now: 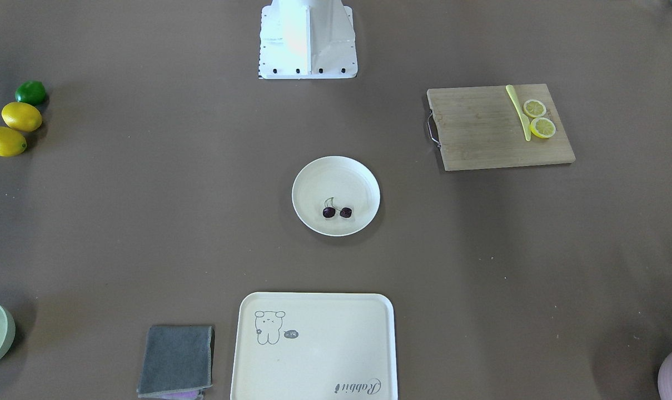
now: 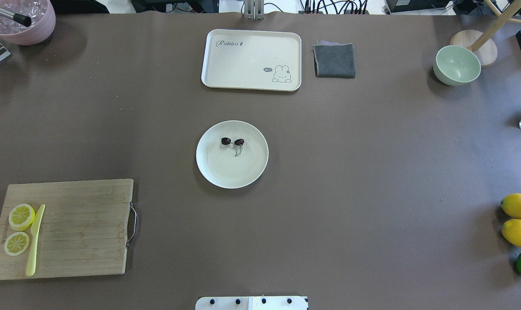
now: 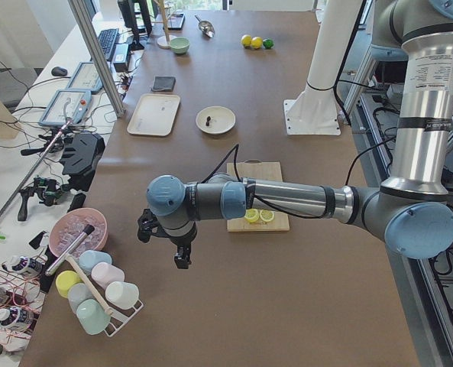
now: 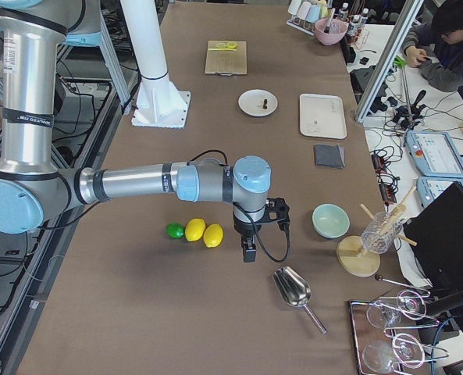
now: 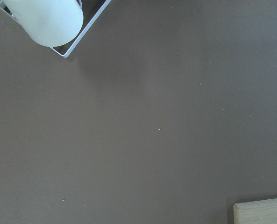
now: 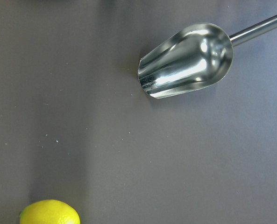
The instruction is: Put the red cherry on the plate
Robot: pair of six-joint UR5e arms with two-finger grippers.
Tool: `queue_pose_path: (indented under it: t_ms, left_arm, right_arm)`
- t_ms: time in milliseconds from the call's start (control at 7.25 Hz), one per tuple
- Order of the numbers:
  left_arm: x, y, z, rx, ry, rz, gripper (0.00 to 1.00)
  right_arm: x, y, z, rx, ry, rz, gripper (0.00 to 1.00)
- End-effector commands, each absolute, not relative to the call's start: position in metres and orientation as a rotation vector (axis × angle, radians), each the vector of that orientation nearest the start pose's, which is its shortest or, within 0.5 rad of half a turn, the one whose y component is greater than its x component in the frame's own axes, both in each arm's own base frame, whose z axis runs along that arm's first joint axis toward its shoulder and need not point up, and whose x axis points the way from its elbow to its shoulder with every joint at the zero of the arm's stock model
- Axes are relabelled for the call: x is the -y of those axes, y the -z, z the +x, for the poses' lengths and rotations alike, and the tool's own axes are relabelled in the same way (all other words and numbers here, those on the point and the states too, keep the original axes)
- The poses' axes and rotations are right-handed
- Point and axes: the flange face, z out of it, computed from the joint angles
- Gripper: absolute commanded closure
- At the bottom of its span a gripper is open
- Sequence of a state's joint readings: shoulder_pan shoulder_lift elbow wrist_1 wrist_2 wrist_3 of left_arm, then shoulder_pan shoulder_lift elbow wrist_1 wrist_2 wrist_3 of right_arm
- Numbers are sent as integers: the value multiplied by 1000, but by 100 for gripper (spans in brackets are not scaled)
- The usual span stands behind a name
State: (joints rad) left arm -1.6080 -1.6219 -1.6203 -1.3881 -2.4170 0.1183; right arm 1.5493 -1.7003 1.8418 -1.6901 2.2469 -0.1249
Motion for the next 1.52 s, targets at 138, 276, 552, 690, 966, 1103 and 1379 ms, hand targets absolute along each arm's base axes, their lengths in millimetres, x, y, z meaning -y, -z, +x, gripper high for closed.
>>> queue_pose_path:
  t_ms: [138, 276, 552, 690, 966, 1103, 1379]
  left_arm:
    - [472, -651, -86, -845, -60, 29, 2]
    - [473, -650, -86, -840, -69, 54, 2]
    - [473, -651, -90, -769, -78, 58, 2]
    - [474, -645, -91, -768, -86, 72, 2]
    - [467, -640, -90, -766, -90, 81, 2]
    - [466, -640, -90, -768, -90, 82, 2]
    - [467, -639, -89, -766, -92, 82, 2]
  right_arm:
    - [435, -606, 62, 675, 149, 56, 0]
    - [435, -606, 62, 675, 147, 55, 0]
    - [435, -606, 62, 675, 146, 55, 0]
    - [435, -606, 62, 675, 146, 55, 0]
    - [435, -606, 61, 678, 144, 55, 0]
    - [435, -605, 61, 681, 143, 54, 0]
    - [435, -606, 60, 683, 145, 51, 0]
